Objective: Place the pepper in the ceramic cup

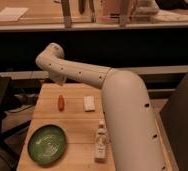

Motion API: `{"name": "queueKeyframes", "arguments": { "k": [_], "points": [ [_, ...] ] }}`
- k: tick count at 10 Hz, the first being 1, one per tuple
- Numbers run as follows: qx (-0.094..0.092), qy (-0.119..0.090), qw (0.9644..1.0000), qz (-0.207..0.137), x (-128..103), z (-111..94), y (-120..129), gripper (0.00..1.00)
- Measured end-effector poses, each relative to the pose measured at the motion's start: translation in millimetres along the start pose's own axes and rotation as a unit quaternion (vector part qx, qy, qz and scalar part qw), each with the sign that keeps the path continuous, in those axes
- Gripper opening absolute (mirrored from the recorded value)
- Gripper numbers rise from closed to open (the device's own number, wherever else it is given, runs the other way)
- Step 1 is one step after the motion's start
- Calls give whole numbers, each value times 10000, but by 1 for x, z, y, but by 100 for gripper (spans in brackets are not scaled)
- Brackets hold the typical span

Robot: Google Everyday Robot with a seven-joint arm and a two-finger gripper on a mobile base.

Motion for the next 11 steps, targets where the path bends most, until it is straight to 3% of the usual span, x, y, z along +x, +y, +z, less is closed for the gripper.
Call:
{"name": "queueKeyframes", "arguments": {
  "k": [11],
  "points": [
    [133,-276,9994,-157,-11,24,9,3]
  ]
}}
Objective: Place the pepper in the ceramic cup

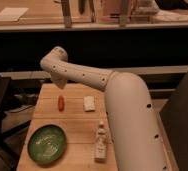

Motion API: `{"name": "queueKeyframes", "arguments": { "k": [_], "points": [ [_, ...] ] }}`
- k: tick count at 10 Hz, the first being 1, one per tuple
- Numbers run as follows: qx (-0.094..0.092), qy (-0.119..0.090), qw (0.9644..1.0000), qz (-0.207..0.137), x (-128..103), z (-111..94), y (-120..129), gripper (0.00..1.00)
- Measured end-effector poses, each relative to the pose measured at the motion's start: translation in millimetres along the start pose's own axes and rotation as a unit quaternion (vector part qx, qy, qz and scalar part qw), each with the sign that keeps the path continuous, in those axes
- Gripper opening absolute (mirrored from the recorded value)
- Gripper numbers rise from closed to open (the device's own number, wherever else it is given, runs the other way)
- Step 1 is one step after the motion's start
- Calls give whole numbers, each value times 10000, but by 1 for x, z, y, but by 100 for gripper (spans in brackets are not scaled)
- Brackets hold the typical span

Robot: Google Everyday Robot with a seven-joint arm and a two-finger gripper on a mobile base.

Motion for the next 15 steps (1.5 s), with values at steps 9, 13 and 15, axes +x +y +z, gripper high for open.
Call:
{"name": "queueKeyframes", "arguments": {
  "k": [9,13,15],
  "points": [
    [74,-193,9997,-145,-8,16,-2,59],
    [106,-266,9993,-229,-14,27,-1,80],
    [110,-313,9988,-367,-14,30,-3,80]
  ]
}}
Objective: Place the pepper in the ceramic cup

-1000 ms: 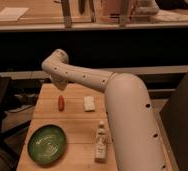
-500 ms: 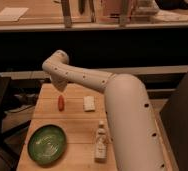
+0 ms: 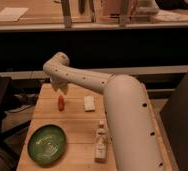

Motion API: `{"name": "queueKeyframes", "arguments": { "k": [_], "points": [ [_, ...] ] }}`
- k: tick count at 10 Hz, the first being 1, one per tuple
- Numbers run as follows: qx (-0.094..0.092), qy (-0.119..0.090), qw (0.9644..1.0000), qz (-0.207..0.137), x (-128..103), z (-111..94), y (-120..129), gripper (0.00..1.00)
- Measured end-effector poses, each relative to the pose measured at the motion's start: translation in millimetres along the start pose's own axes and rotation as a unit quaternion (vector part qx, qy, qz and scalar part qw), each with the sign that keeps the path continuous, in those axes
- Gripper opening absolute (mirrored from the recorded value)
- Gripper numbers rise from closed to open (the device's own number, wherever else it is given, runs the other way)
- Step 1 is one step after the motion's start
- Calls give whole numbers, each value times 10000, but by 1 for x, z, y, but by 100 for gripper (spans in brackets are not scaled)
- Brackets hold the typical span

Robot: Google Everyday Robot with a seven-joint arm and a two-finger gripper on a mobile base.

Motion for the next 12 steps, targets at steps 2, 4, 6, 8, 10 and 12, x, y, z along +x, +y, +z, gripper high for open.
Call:
{"name": "queueKeyframes", "arguments": {
  "k": [2,4,6,8,10,12],
  "points": [
    [-2,-57,9998,-166,-1,7,0,80],
    [35,-112,9996,-247,-2,15,-1,80],
    [98,-214,9996,-152,-3,22,-2,80],
    [138,-348,9991,-215,-7,41,5,80],
    [161,-462,9984,-270,-9,50,6,80],
    [156,-583,9977,-307,-12,58,7,80]
  ]
}}
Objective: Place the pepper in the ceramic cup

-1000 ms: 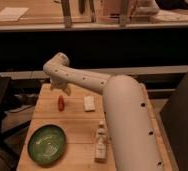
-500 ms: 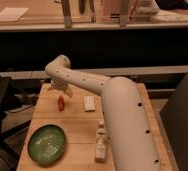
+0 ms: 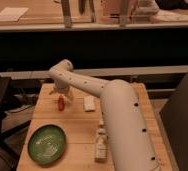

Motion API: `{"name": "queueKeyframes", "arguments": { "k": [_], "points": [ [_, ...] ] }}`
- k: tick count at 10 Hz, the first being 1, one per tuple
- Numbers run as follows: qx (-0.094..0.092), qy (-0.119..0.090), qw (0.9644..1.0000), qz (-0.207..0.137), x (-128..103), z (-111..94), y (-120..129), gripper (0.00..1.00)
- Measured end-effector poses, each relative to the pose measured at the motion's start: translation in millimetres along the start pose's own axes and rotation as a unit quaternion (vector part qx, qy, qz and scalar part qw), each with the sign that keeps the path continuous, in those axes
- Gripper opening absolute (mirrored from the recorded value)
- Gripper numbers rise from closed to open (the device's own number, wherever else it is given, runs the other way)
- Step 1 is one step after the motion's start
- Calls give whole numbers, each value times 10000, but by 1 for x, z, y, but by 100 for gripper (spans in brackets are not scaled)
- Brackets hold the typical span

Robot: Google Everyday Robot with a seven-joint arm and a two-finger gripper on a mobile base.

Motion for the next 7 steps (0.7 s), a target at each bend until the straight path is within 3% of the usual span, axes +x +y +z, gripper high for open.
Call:
{"name": "queueKeyframes", "arguments": {
  "k": [3,7],
  "points": [
    [-11,-163,9998,-64,-2,21,5,80],
    [-25,-309,9995,-72,-4,30,6,80]
  ]
}}
